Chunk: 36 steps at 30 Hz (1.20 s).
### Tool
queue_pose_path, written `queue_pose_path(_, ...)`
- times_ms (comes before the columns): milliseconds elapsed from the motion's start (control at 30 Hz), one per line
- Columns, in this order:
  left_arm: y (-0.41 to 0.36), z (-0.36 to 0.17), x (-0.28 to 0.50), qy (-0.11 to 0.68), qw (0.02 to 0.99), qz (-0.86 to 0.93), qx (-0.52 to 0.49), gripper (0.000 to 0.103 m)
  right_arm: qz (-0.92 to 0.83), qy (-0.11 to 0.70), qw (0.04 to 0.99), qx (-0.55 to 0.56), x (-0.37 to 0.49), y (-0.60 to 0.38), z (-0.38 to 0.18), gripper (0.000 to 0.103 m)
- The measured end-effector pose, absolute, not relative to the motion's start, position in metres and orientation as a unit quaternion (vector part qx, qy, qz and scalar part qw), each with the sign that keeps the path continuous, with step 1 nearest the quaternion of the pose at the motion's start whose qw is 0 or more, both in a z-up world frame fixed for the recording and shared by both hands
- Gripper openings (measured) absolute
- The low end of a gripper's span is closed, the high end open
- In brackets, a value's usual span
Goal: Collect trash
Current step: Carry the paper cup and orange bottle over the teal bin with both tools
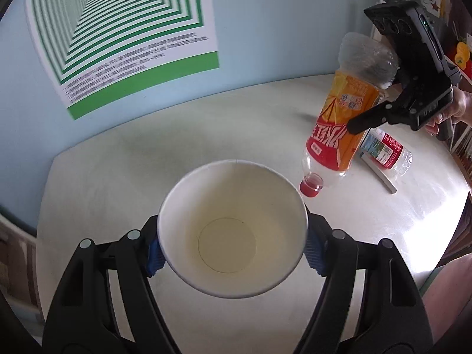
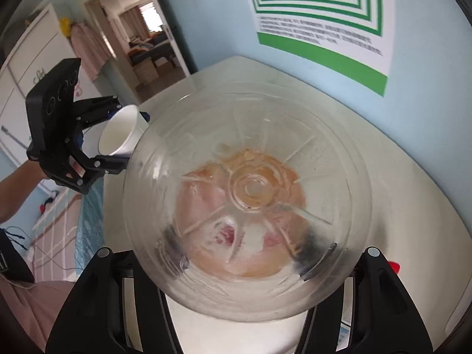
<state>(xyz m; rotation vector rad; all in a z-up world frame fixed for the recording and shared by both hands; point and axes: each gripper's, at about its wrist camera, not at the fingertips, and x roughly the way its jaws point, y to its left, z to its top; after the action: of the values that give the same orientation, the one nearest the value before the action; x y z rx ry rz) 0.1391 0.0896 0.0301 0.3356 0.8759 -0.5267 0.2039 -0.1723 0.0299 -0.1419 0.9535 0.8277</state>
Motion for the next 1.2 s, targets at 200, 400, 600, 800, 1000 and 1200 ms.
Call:
queue_pose_path(200,0.166,0.032,0.058,0.437,0.881,-0.144,0.106,0.071,0.491,0.417,0.759,-0.095,0.181,-0.075,0.054,0.057)
queue_pose_path(400,0.249,0.021,-0.041,0.461,0.885,-0.035,0.047,0.071,0.589,0.406,0.687,-0.127,0.128,0.053,0.063,0.057)
queue_pose_path(600,0.336,-0.018,-0.138,0.488,0.871,0.047,-0.028,0.071,0.652,0.416,0.612,-0.163,0.049,0.183,0.035,0.057)
queue_pose_path(800,0.410,-0.084,-0.202,0.525,0.842,0.098,-0.077,0.071,0.661,0.470,0.557,-0.181,-0.031,0.299,-0.037,0.057)
queue_pose_path(1000,0.471,-0.177,-0.230,0.567,0.810,0.099,-0.115,0.071,0.634,0.530,0.520,-0.217,-0.098,0.378,-0.151,0.057)
queue_pose_path(1200,0.504,-0.273,-0.235,0.591,0.790,0.088,-0.137,0.071,0.599,0.569,0.519,-0.221,-0.128,0.408,-0.269,0.057)
